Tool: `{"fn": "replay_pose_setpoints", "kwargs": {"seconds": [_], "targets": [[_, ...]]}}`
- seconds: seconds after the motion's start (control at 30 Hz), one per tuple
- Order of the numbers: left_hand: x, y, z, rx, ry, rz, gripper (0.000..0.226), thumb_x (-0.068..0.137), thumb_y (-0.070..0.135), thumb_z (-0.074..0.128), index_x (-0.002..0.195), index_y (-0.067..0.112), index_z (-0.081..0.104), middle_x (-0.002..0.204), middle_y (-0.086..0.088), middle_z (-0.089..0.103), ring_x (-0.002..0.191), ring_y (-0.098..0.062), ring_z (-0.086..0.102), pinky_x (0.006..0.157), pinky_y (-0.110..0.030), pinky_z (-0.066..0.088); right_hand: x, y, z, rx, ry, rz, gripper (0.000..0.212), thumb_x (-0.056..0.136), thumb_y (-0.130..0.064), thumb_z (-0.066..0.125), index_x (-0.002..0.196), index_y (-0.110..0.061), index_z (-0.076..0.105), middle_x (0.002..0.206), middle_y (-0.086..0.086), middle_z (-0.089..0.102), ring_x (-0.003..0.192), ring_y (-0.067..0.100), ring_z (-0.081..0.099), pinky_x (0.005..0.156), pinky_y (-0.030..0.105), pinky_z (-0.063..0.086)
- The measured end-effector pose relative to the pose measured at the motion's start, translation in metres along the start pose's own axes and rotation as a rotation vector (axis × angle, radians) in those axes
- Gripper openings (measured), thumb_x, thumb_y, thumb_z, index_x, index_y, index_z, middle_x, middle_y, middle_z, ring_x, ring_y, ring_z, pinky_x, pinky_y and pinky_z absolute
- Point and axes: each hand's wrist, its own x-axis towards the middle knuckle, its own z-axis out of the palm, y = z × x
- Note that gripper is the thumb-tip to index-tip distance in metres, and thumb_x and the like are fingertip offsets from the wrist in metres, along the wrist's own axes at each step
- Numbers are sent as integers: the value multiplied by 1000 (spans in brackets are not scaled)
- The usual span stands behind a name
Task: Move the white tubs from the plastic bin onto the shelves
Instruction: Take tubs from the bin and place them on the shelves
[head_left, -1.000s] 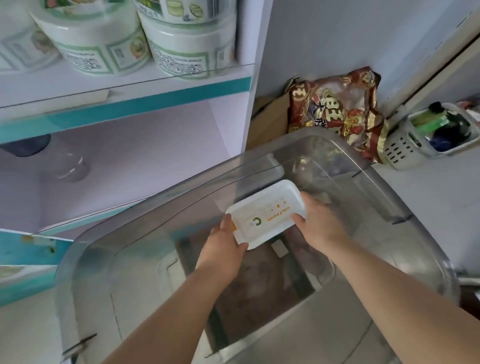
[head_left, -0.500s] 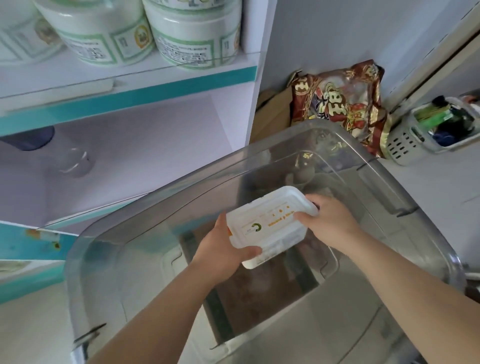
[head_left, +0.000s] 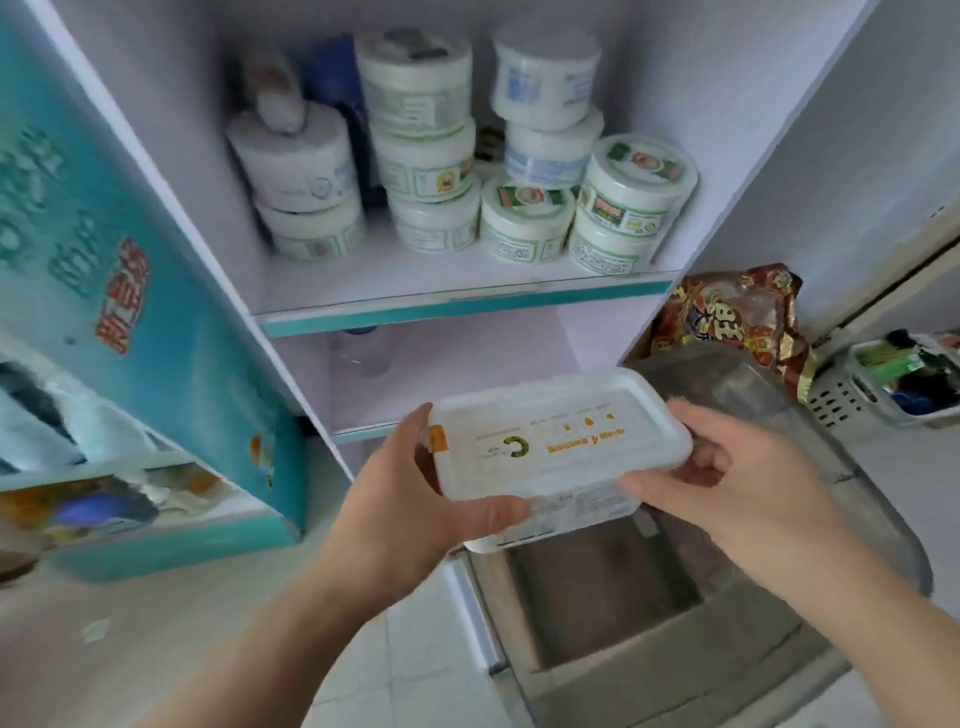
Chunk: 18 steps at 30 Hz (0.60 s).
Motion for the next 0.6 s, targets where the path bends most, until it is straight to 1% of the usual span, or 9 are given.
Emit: {"fn": "replay_pose_setpoints", "kwargs": {"seconds": [0.1,0.17,0.27,0.33,0.37,0.47,0.53,0.6], "targets": [[-40,6,-57,-42,84,39,67,55,27,89,114,36,57,99,21,71,90,0,68,80,-25,58,-18,-56,30,-21,12,-64,37,70,-25,80,95,-47,65,84,-20,71,69,3,63,58,16,50],[-65,7,-96,-41,123,59,65,58,24,89,115,35,58,99,19,72,90,-1,69,81,-26,57,-26,-90,54,12,17,-108,38,68,-24,81,97,-44,66,84,-19,71,70,3,63,59,16,50],[-98,5,-157,-65,185,76,63,60,17,89,114,32,60,100,15,73,92,-5,69,84,-32,56,-34,-138,95,84,-1,-187,40,68,-14,82,93,-41,65,81,-18,72,68,-2,63,55,6,46],[-119,3,-197,-72,244,86,67,57,19,90,115,33,59,100,16,73,94,-4,69,87,-31,55,-38,-167,124,110,-18,-229,44,68,-15,82,94,-45,63,83,-15,72,72,-1,64,56,6,46],[-129,1,-216,-73,273,90,70,55,22,91,115,35,58,101,16,72,94,-4,69,87,-30,54,-39,-181,140,117,-29,-257,46,69,-16,82,96,-47,62,86,-13,72,75,2,65,58,8,48],[-158,-7,-268,-66,373,102,74,48,30,93,110,43,54,103,21,70,95,0,67,83,-23,54,-40,-225,186,137,-67,-351,50,71,-13,79,97,-51,61,86,-12,71,76,9,64,65,14,51],[-175,-10,-299,-36,455,100,72,50,30,91,106,50,51,102,27,68,96,5,64,80,-20,54,-40,-254,214,162,-110,-415,47,74,-9,77,95,-48,62,84,-13,71,74,11,63,65,16,51],[-187,-11,-330,-10,528,97,67,52,30,90,102,51,51,98,32,67,93,6,65,76,-19,54,-37,-280,240,185,-149,-455,43,77,-8,75,93,-46,62,83,-14,71,71,7,61,63,15,49]]}}
